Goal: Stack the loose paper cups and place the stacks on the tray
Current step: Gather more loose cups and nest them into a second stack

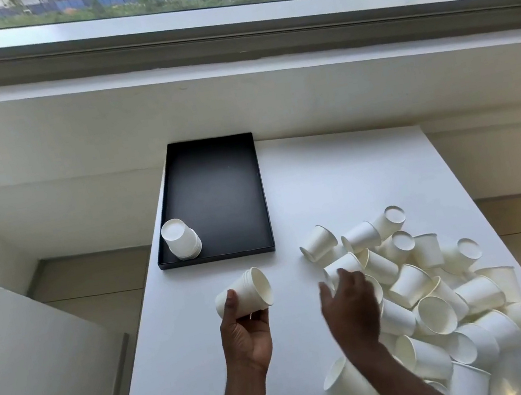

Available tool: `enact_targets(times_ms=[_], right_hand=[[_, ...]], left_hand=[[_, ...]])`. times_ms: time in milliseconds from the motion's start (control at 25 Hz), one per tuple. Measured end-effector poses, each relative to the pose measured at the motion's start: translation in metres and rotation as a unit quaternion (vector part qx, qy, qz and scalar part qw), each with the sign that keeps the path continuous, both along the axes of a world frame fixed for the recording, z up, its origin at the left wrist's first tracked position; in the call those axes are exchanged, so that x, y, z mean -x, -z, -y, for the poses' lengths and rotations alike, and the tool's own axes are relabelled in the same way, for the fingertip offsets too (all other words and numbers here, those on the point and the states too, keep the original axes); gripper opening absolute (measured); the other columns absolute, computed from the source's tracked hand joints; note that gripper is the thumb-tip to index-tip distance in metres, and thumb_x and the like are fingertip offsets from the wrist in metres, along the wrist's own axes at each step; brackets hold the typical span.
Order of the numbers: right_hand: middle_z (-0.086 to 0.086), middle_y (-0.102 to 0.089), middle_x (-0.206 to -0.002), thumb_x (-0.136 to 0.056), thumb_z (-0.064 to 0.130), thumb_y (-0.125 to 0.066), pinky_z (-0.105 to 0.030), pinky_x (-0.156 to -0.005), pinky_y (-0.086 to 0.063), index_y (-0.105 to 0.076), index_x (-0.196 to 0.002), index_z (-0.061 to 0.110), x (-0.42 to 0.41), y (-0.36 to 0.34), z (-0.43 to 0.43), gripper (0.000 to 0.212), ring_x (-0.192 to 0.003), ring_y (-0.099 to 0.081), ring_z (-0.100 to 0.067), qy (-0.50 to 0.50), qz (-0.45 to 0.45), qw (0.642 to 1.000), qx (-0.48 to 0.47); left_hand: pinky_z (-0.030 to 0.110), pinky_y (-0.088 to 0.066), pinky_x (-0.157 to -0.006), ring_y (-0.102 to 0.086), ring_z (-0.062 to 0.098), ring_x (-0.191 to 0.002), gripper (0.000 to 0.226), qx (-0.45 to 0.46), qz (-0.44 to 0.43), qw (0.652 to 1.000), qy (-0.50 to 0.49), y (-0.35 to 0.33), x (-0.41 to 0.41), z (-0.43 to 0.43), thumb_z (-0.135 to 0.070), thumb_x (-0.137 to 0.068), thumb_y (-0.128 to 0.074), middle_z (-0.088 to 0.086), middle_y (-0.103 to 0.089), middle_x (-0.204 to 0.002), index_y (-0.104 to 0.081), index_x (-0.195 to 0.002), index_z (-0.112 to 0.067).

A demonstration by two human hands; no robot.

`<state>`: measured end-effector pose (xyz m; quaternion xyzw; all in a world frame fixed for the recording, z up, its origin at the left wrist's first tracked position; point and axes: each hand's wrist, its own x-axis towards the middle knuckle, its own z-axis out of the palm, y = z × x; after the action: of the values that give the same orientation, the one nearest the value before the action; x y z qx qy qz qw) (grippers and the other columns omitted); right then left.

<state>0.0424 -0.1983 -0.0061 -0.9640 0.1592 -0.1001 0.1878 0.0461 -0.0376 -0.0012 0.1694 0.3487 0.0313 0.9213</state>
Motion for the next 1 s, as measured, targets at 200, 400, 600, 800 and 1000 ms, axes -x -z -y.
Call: enact_targets(times_ms=[200, 400, 600, 800, 1000], right_hand=[[-0.013, -0.057, -0.074, -0.059, 0.016, -0.084, -0.036, -0.059, -0.046, -0.065, -0.063, 0.009, -0.004, 0.022, 0.049, 0.02, -0.073, -0.056, -0.035, 0.007, -0.215, 0.965, 0.147], [-0.019, -0.055, -0.063, -0.062, 0.001, -0.079, -0.039, -0.049, -0.049, -0.058, -0.058, 0.002, -0.008, -0.007, 0.03, 0.021, -0.059, -0.057, -0.039, -0.015, -0.11, 0.993, 0.046], [-0.006, -0.05, -0.068, -0.094, 0.011, -0.051, -0.032, -0.062, -0.031, -0.041, -0.066, 0.017, -0.009, -0.052, -0.021, 0.03, -0.067, -0.046, -0.026, -0.076, 0.007, 0.968, -0.238], [-0.003, -0.048, -0.086, -0.089, 0.002, -0.039, -0.014, -0.064, -0.033, -0.043, -0.079, 0.014, -0.008, -0.054, -0.047, 0.016, -0.074, -0.043, -0.01, -0.3, -0.164, 0.909, -0.239], [-0.014, -0.06, -0.111, -0.084, 0.005, -0.058, -0.032, -0.083, -0.049, -0.061, -0.113, 0.004, -0.024, -0.016, -0.014, 0.029, -0.097, -0.062, -0.031, -0.066, -0.02, 0.981, -0.182]], left_hand=[[0.039, -0.055, -0.089, -0.067, 0.026, -0.098, 0.067, -0.01, 0.002, 1.0, 0.008, 0.02, 0.002, -0.003, -0.028, -0.052, -0.092, 0.009, -0.073, -0.099, -0.059, -0.107, -0.011], [0.042, -0.046, -0.1, -0.062, 0.028, -0.101, 0.016, -0.003, -0.034, 0.999, 0.004, 0.01, 0.004, 0.001, -0.016, -0.092, -0.057, 0.012, -0.063, -0.111, -0.057, -0.107, -0.01], [0.043, -0.046, -0.1, -0.062, 0.031, -0.102, 0.023, -0.003, -0.017, 1.0, 0.026, 0.0, 0.0, 0.008, -0.015, -0.088, -0.06, 0.017, -0.065, -0.113, -0.059, -0.109, -0.006], [0.04, -0.053, -0.094, -0.064, 0.032, -0.102, 0.062, -0.002, 0.004, 0.998, 0.064, 0.0, 0.0, 0.01, -0.021, -0.067, -0.084, 0.02, -0.067, -0.11, -0.058, -0.119, 0.0], [0.034, -0.057, -0.082, -0.065, 0.026, -0.096, 0.035, -0.013, -0.006, 1.0, 0.016, 0.002, -0.002, 0.002, -0.012, -0.077, -0.071, 0.01, -0.07, -0.101, -0.059, -0.11, -0.009]])
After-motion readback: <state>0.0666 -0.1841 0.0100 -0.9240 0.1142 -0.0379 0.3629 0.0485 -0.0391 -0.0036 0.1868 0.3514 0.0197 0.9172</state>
